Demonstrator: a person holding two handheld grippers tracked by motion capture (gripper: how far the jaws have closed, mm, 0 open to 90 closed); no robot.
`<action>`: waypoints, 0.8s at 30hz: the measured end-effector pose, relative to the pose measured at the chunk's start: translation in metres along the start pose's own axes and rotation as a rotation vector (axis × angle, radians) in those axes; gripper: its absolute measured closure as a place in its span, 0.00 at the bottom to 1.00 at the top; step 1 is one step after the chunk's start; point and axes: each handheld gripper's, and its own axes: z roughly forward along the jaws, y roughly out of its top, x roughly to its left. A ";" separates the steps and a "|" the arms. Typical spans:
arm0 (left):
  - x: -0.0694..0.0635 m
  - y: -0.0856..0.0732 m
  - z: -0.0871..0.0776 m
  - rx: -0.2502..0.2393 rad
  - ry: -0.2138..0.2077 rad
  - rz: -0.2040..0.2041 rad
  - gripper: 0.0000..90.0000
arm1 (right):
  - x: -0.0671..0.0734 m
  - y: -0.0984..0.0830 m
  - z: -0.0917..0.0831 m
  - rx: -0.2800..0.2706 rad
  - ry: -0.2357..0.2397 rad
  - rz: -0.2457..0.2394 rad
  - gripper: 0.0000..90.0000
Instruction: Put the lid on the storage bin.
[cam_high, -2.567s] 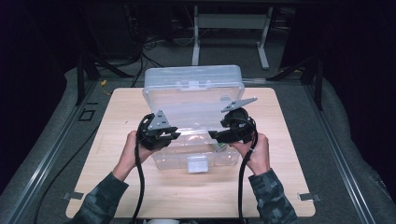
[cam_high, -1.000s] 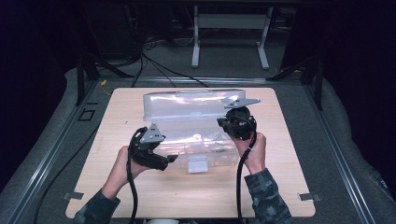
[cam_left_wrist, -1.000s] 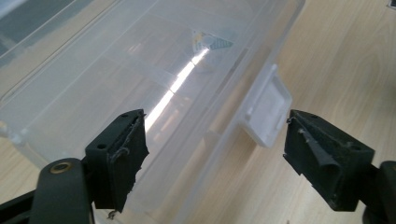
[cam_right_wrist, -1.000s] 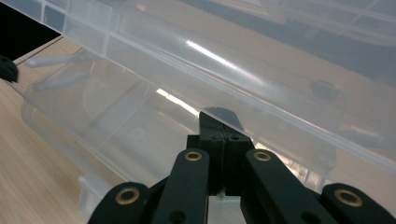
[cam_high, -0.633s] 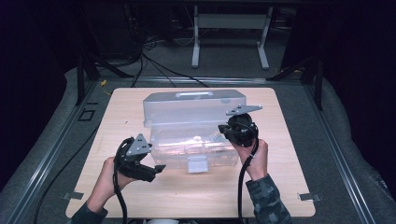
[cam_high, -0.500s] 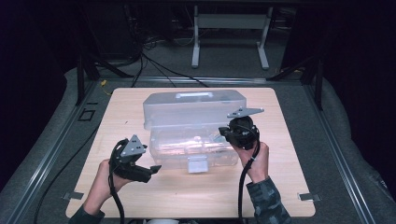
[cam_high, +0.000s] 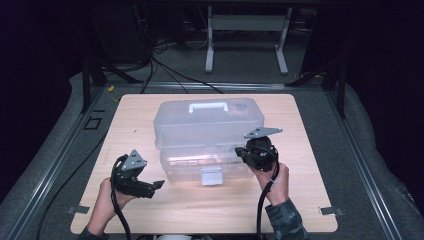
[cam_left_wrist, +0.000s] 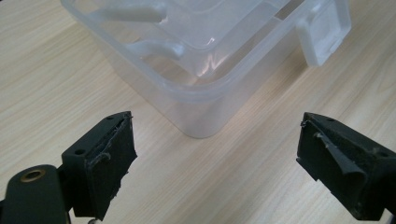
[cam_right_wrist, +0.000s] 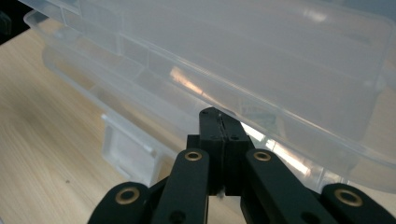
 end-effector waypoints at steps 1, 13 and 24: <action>0.001 -0.001 0.001 0.002 -0.002 -0.006 0.13 | 0.000 -0.002 0.001 0.005 0.003 0.000 1.00; 0.008 -0.014 0.012 0.035 0.006 -0.054 0.09 | 0.002 -0.037 0.020 0.120 0.024 0.007 1.00; 0.025 -0.043 0.006 0.024 0.079 -0.134 0.03 | -0.031 -0.105 -0.012 0.091 -0.091 0.120 0.94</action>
